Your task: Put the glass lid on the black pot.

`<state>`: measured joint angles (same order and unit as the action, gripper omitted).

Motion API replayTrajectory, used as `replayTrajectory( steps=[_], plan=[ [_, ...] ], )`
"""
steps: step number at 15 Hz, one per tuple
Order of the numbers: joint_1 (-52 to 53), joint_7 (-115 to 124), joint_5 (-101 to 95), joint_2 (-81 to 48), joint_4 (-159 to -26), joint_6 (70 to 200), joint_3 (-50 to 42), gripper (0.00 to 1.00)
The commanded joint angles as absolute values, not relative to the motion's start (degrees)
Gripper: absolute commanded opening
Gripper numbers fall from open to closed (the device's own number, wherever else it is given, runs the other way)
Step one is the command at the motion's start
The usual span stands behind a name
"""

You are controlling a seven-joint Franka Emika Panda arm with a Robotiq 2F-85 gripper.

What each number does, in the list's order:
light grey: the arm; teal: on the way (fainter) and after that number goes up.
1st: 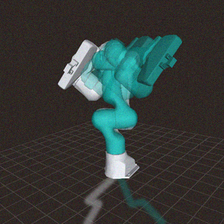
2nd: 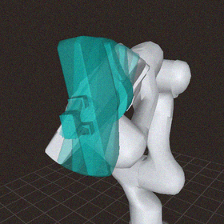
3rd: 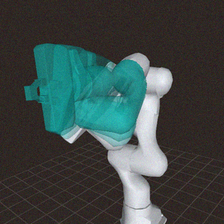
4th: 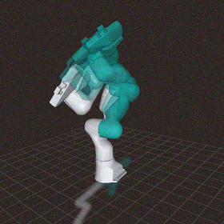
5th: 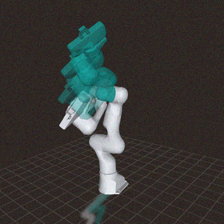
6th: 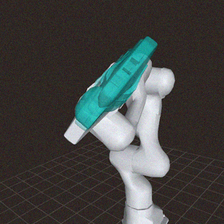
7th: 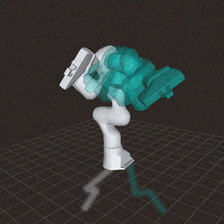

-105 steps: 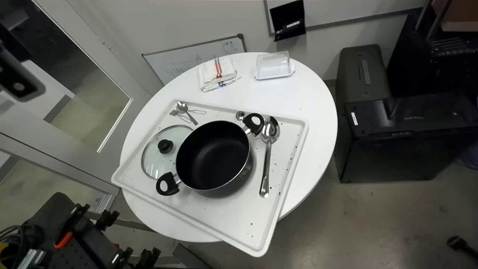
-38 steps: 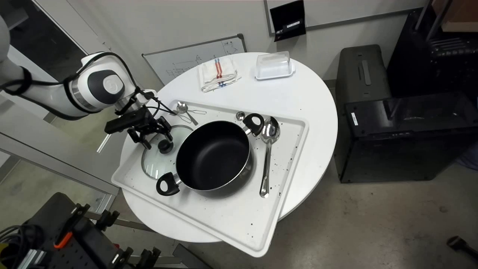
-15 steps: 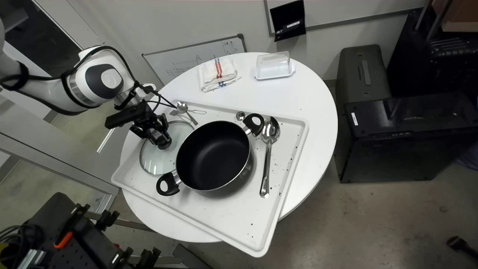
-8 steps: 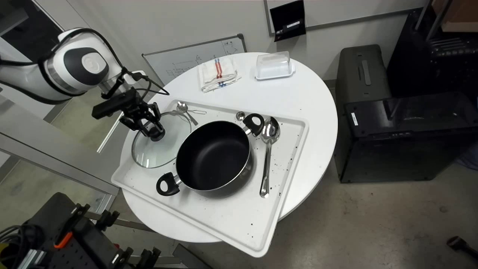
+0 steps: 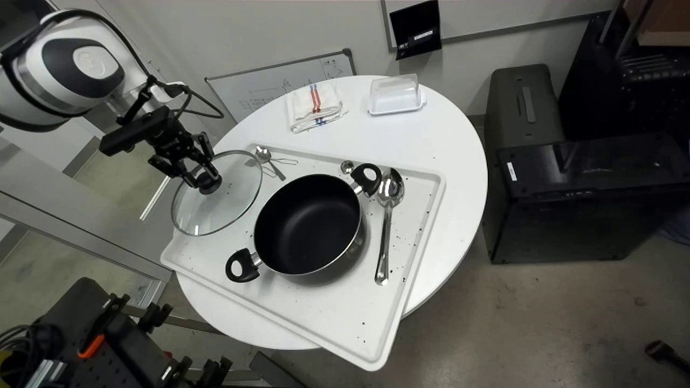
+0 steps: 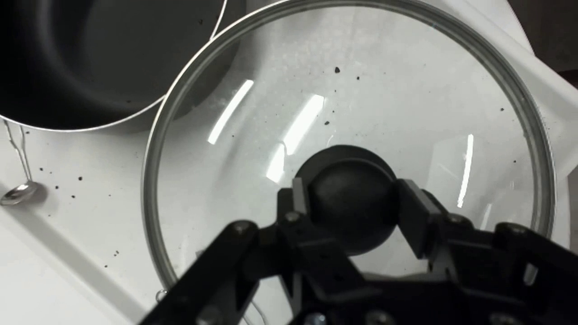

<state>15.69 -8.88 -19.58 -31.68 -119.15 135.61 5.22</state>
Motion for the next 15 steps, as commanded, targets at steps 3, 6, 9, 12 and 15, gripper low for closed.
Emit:
replayTrajectory(
  steps=[3,6,9,12,15],
  plan=[
    [13.9,-9.7,-20.6,-24.8,-123.1,131.8,5.5,0.25],
    [12.5,-9.4,-20.8,-23.2,-124.2,131.4,4.8,0.25],
    [10.1,-9.4,-20.7,-22.6,-124.5,131.9,3.5,0.25],
    [7.5,-9.6,-20.4,-22.4,-124.3,132.2,2.0,0.25],
    [4.7,-10.2,-20.0,-22.6,-123.4,131.9,0.5,0.25]
  ],
)
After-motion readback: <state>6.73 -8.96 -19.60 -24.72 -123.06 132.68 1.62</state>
